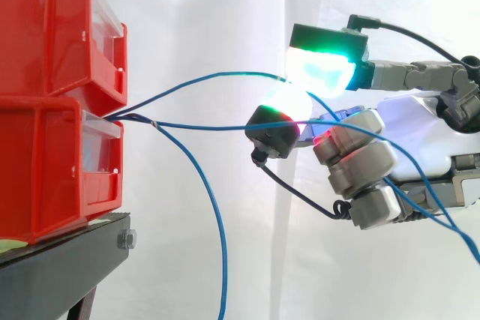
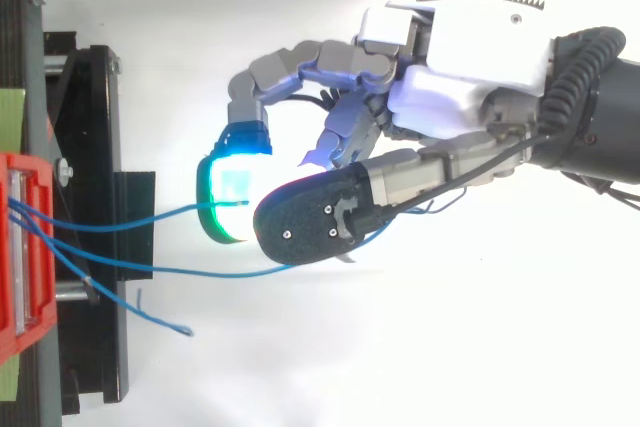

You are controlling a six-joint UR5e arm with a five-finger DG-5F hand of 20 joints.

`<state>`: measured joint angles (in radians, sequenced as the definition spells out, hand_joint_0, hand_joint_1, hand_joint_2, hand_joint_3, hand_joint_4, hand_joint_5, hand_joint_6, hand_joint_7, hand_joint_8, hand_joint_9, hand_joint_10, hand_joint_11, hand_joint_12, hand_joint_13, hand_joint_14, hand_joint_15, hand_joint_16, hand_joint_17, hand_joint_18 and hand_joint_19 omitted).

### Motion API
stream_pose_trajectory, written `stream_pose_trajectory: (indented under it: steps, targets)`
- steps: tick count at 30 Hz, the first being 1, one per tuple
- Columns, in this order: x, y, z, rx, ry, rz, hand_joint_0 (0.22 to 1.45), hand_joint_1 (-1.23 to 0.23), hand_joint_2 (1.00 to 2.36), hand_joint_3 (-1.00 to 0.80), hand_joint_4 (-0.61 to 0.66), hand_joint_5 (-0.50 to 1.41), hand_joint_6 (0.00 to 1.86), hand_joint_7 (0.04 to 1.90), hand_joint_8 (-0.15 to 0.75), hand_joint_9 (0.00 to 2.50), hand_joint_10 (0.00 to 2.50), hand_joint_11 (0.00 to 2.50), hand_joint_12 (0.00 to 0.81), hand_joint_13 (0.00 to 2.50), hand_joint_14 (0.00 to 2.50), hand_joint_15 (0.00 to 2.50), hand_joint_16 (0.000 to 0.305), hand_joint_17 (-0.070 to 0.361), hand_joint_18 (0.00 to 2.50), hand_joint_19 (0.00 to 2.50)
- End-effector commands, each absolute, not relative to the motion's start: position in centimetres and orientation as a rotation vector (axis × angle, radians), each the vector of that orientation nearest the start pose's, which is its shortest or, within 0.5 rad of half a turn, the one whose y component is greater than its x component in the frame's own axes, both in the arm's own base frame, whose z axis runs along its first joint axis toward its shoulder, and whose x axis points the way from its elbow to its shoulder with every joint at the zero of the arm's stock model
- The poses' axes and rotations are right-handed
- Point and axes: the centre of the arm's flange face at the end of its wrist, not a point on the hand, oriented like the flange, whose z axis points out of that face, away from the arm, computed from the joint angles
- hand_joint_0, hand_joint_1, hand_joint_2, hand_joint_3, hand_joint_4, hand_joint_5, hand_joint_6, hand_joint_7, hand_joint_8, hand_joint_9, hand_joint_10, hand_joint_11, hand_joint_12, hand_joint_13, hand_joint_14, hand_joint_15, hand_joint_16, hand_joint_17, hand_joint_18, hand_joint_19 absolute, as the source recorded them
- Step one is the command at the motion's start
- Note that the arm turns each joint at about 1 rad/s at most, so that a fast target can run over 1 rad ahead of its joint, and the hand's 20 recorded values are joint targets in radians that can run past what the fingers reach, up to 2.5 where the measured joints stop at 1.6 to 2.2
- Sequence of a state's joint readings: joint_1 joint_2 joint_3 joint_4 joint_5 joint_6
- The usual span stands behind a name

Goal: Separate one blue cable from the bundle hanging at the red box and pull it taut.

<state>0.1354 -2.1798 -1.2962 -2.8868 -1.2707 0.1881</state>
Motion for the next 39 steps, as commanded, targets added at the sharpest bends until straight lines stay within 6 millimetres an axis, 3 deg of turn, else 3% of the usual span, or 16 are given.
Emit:
stream_pose_trajectory:
  steps: [1,3,8,10,15,25,26,27,28,29,30,31,33,34,36,39]
  targets:
    - [71.61,-6.59,27.54,1.454,1.042,1.170,0.64,-0.77,1.02,0.03,0.02,-0.16,0.88,1.20,0.342,1.22,0.11,1.54,0.382,1.35,0.01,1.54,0.048,0.108,1.22,0.81]
    - [71.60,-6.70,27.54,1.455,1.040,1.170,0.64,-0.77,1.02,0.03,0.02,-0.16,0.88,1.19,0.340,1.21,0.14,1.54,0.382,1.36,0.01,1.67,0.049,0.110,1.22,0.85]
    - [71.60,-6.70,27.54,1.454,1.041,1.169,0.64,-0.76,1.02,0.02,0.02,-0.16,0.88,1.18,0.336,1.18,0.19,1.52,0.382,1.32,0.19,1.64,0.050,0.112,1.22,0.85]
    - [71.60,-6.70,27.54,1.455,1.040,1.170,0.63,-0.76,1.02,0.02,0.03,-0.16,0.88,1.18,0.335,1.16,0.19,1.53,0.389,1.31,0.07,1.65,0.051,0.115,1.19,0.84]
    - [71.61,-6.59,27.54,1.455,1.041,1.171,0.63,-0.76,1.02,0.02,0.02,-0.16,0.88,1.18,0.342,1.17,0.11,1.53,0.394,1.17,0.02,1.24,0.047,0.105,1.09,0.63]
    - [71.61,-6.59,27.54,1.455,1.041,1.171,0.63,-0.76,1.02,0.02,0.03,-0.16,0.87,1.19,0.358,1.02,0.18,1.47,0.366,1.26,0.01,1.47,0.044,0.100,1.12,0.73]
    - [71.60,-6.70,27.54,1.454,1.041,1.169,0.63,-0.76,1.02,0.02,0.03,-0.16,0.87,1.20,0.356,1.00,0.22,1.55,0.368,1.24,0.12,1.55,0.044,0.098,1.14,0.84]
    - [71.59,-6.71,27.53,1.455,1.042,1.168,0.63,-0.76,1.02,0.02,0.03,-0.16,0.88,1.18,0.349,0.95,0.40,1.53,0.367,1.18,0.40,1.52,0.043,0.098,1.16,0.91]
    - [71.60,-6.70,27.54,1.455,1.040,1.170,0.63,-0.76,1.02,0.02,0.03,-0.16,0.87,1.19,0.356,0.91,0.54,1.49,0.380,1.16,0.47,1.54,0.044,0.099,1.16,0.93]
    - [71.59,-6.71,27.53,1.456,1.041,1.169,0.63,-0.75,1.02,0.01,0.03,-0.16,0.88,1.19,0.359,0.81,0.83,1.37,0.380,1.08,0.73,1.48,0.044,0.100,1.16,0.95]
    - [71.59,-6.71,27.53,1.455,1.042,1.168,0.63,-0.75,1.02,0.01,0.03,-0.16,0.88,1.18,0.363,0.80,0.87,1.34,0.380,1.06,0.82,1.48,0.045,0.101,1.15,0.96]
    - [71.61,-6.59,27.54,1.454,1.042,1.170,0.63,-0.75,1.02,0.01,0.03,-0.16,0.88,1.18,0.362,0.77,0.96,1.36,0.383,0.98,1.15,1.36,0.045,0.101,1.15,1.00]
    - [71.59,-6.71,27.53,1.456,1.041,1.169,0.63,-0.75,1.02,0.01,0.03,-0.17,0.88,1.18,0.362,0.75,1.04,1.38,0.383,0.91,1.51,1.29,0.045,0.101,1.16,1.07]
    - [71.61,-6.59,27.54,1.454,1.042,1.170,0.63,-0.75,1.02,0.01,0.03,-0.17,0.88,1.17,0.370,0.71,1.28,1.29,0.385,0.85,1.77,1.24,0.045,0.100,1.16,1.13]
    - [71.64,-6.70,27.61,1.453,1.040,1.170,0.63,-0.75,1.02,0.01,0.03,-0.17,0.88,1.16,0.372,0.66,1.51,1.26,0.396,0.79,2.05,1.23,0.045,0.101,1.20,1.20]
    - [71.61,-6.59,27.54,1.454,1.042,1.170,0.63,-0.75,1.02,0.01,0.03,-0.17,0.88,1.17,0.371,0.64,1.67,1.21,0.393,0.74,2.27,1.24,0.044,0.100,1.22,1.24]
